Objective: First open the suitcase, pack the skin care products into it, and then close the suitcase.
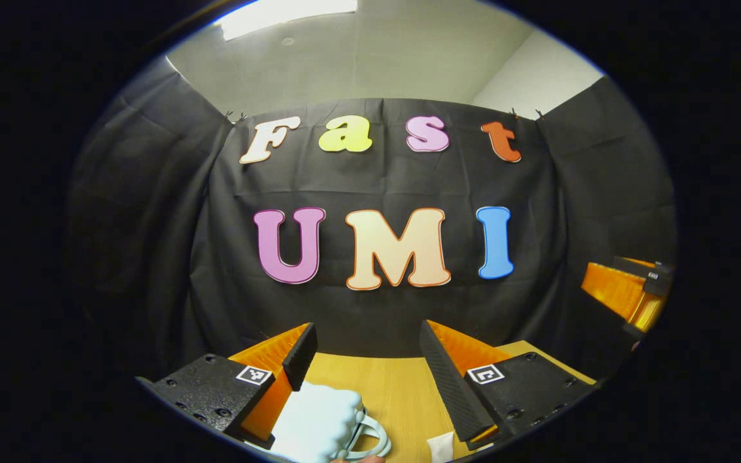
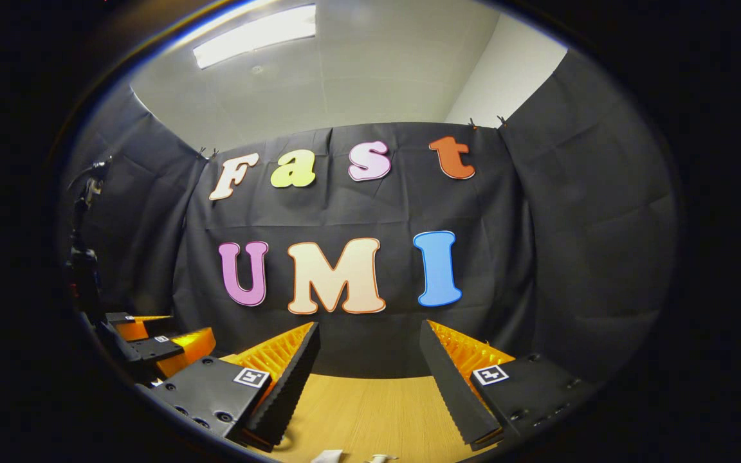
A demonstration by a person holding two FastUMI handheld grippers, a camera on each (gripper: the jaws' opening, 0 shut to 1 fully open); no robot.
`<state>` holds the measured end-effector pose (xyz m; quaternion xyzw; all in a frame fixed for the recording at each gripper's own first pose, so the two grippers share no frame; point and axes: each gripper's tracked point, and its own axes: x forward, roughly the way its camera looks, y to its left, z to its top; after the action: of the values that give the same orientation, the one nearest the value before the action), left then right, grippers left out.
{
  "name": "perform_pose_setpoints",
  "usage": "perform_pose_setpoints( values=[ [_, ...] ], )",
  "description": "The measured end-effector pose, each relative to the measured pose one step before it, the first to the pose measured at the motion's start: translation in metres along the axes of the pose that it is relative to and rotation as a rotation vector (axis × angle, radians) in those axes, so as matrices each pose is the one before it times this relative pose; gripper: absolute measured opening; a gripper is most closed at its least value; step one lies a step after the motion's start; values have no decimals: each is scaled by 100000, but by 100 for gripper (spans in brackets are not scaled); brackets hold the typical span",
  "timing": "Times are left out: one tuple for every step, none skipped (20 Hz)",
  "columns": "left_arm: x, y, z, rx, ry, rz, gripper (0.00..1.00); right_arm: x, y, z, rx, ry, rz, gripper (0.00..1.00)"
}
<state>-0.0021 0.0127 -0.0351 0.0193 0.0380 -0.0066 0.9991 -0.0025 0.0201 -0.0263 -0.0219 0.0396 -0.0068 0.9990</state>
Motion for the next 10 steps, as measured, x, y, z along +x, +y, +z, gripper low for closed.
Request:
perform_pose_setpoints(
  values=[
    [-68, -145, -926, 404, 2265, -108, 94, -238, -31, -167, -113, 592, -99, 98],
    [-124, -179, -1074, 236, 2348, -311, 94, -149, -55, -136, -161, 510, -55, 98],
    [35, -107, -963, 500, 2549, -128, 94, -199, -176, -420, -45, 969, -34, 98],
    [129, -41, -1322, 940, 3128, -79, 94, -171, -37, -350, 170, 1448, 89, 98],
    [119, -86, -1072, 600, 2609, -256, 95, -23, -98, -542, 225, 1611, -161, 98],
    [179, -258, -1111, 405, 2924, -737, 95, -54, -102, -446, 132, 1733, -340, 98],
    [321, -248, -1365, 512, 3570, -1007, 95, 1, -113, -452, 126, 1688, -444, 98],
    [403, -189, -1320, 342, 3421, -906, 95, 3, -140, -416, 43, 1704, -543, 98],
    [460, -283, -1194, 120, 3263, -946, 94, -139, -118, -371, -142, 1259, -642, 98],
    [353, -343, -1460, 64, 4507, -909, 95, 26, -217, -71, -727, 697, -1053, 98]
  ],
)
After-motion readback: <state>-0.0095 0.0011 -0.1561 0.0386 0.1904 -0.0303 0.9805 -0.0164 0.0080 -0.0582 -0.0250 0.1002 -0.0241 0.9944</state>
